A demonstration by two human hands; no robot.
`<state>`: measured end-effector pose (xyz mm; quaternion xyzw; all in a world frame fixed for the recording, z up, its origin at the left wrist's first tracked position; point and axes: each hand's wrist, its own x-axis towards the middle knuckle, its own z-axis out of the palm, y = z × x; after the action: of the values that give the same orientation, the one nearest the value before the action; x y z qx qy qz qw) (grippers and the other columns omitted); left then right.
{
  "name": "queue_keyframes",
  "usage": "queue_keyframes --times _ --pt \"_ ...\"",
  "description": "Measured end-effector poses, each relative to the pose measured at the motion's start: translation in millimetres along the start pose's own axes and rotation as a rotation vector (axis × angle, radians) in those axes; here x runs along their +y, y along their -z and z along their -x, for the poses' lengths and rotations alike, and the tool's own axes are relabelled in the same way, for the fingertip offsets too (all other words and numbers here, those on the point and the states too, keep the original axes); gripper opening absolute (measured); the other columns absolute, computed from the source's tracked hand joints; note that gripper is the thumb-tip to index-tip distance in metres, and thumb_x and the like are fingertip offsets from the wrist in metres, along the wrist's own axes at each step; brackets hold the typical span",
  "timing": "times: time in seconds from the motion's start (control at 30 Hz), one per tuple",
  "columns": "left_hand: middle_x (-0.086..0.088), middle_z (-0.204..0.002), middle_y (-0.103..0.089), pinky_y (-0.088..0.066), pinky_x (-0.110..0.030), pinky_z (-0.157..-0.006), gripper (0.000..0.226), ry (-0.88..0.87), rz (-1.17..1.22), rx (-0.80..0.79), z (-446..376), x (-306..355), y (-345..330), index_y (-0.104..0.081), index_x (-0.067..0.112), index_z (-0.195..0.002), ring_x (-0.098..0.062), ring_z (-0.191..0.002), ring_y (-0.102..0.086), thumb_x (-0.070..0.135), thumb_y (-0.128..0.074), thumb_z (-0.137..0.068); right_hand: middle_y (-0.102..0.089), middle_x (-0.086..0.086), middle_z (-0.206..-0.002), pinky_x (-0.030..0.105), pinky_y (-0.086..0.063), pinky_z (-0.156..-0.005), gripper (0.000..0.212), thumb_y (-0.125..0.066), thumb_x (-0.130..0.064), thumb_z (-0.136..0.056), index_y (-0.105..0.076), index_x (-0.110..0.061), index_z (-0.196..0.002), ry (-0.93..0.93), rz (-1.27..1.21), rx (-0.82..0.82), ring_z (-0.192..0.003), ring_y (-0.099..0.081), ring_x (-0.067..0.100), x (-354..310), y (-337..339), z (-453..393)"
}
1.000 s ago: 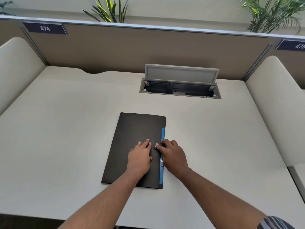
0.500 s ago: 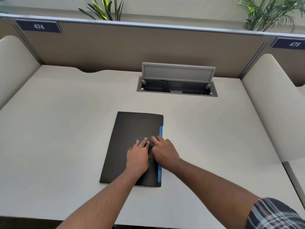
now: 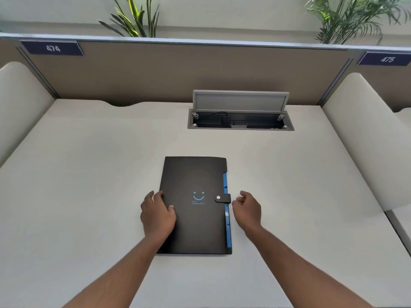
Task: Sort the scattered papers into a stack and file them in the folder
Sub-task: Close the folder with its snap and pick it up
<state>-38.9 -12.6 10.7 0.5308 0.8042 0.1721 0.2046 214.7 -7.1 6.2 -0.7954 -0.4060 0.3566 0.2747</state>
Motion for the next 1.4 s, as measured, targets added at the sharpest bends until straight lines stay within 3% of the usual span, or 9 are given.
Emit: queue_keyframes --times 0.07,0.13,0.17,0.27,0.4,0.53,1.0,1.17,1.4 --pt "-0.015 -0.144 -0.043 -0.034 -0.043 -0.111 0.057 0.045 0.106 -0.016 -7 -11 5 -0.045 0.007 -0.140 -0.034 -0.135 -0.037 0.020 -0.064 -0.088 -0.068 0.006 -0.131 0.029 -0.046 -0.094 0.045 -0.051 -0.012 -0.096 -0.061 -0.012 -0.140 -0.064 -0.019 -0.003 -0.119 -0.062 0.025 -6 -4 1" --pt "-0.015 -0.139 -0.049 -0.034 -0.040 -0.111 0.058 0.055 0.173 -0.037 -14 -16 11 -0.044 0.005 -0.142 -0.034 -0.133 -0.041 0.015 -0.062 -0.088 -0.069 0.010 -0.099 0.035 -0.049 -0.079 0.025 -0.051 -0.010 -0.092 -0.072 -0.017 -0.103 -0.072 -0.021 -0.049 -0.094 -0.064 0.027 -10 -9 2" --pt "-0.013 -0.136 -0.053 -0.036 -0.040 -0.109 0.058 0.066 0.223 -0.052 -18 -16 13 -0.044 0.005 -0.143 -0.032 -0.130 -0.044 0.013 -0.060 -0.088 -0.059 0.010 -0.079 0.036 -0.043 -0.069 0.018 -0.051 -0.008 -0.088 -0.064 -0.018 -0.081 -0.072 -0.014 -0.066 -0.078 -0.056 0.027 -11 -12 2" --pt "-0.004 -0.124 -0.061 -0.046 -0.036 -0.098 0.059 0.183 0.416 -0.136 -29 -11 21 -0.043 0.011 -0.144 -0.026 -0.116 -0.057 0.009 -0.055 -0.086 -0.057 0.006 -0.066 0.033 -0.041 -0.062 0.023 -0.056 -0.008 -0.087 -0.057 -0.012 -0.064 -0.148 -0.054 -0.078 -0.064 -0.051 0.024 -19 -15 1" --pt "-0.007 -0.129 -0.056 -0.047 -0.039 -0.100 0.054 0.390 0.569 -0.248 -50 -12 29 -0.045 0.014 -0.141 -0.028 -0.115 -0.056 0.009 -0.051 -0.087 -0.049 0.008 -0.066 0.035 -0.042 -0.064 0.022 -0.061 -0.010 -0.086 -0.053 -0.014 -0.066 -0.199 -0.149 -0.120 -0.065 -0.044 0.024 -37 -19 -5" --pt "-0.008 -0.111 -0.067 -0.052 -0.035 -0.087 0.028 0.392 0.633 -0.288 -71 -26 38 -0.065 0.009 -0.110 -0.027 -0.098 -0.062 0.007 -0.053 -0.085 -0.059 0.007 -0.070 0.036 -0.051 -0.067 0.019 -0.067 -0.014 -0.092 -0.068 -0.009 -0.074 -0.179 -0.184 -0.135 -0.067 -0.053 0.023 -53 -31 -10" --pt "-0.004 -0.114 -0.067 -0.056 -0.042 -0.091 0.049 0.361 0.761 -0.138 -182 -45 116 -0.057 0.016 -0.125 -0.026 -0.100 -0.066 0.005 -0.067 -0.079 -0.073 0.010 -0.094 0.049 -0.062 -0.090 0.010 -0.070 -0.016 -0.096 -0.074 -0.010 -0.088 -0.100 -0.225 -0.115 -0.093 -0.071 0.029 -158 -109 -43" --pt "-0.003 -0.112 -0.067 -0.058 -0.043 -0.088 0.046 0.329 0.776 -0.137 -236 -44 134 -0.058 0.017 -0.122 -0.026 -0.098 -0.067 0.005 -0.067 -0.079 -0.071 0.009 -0.087 0.048 -0.061 -0.086 0.014 -0.070 -0.015 -0.095 -0.072 -0.009 -0.083 -0.086 -0.218 -0.100 -0.077 -0.063 0.021 -199 -136 -75" --pt "-0.007 -0.118 -0.068 -0.056 -0.034 -0.082 0.051 0.298 0.786 -0.169 -312 -43 141 -0.059 0.011 -0.130 -0.027 -0.101 -0.067 -0.007 -0.063 -0.082 -0.073 0.011 -0.090 0.052 -0.061 -0.089 0.015 -0.070 -0.016 -0.095 -0.072 -0.008 -0.083 -0.058 -0.178 -0.069 -0.080 -0.065 0.024 -246 -167 -129"
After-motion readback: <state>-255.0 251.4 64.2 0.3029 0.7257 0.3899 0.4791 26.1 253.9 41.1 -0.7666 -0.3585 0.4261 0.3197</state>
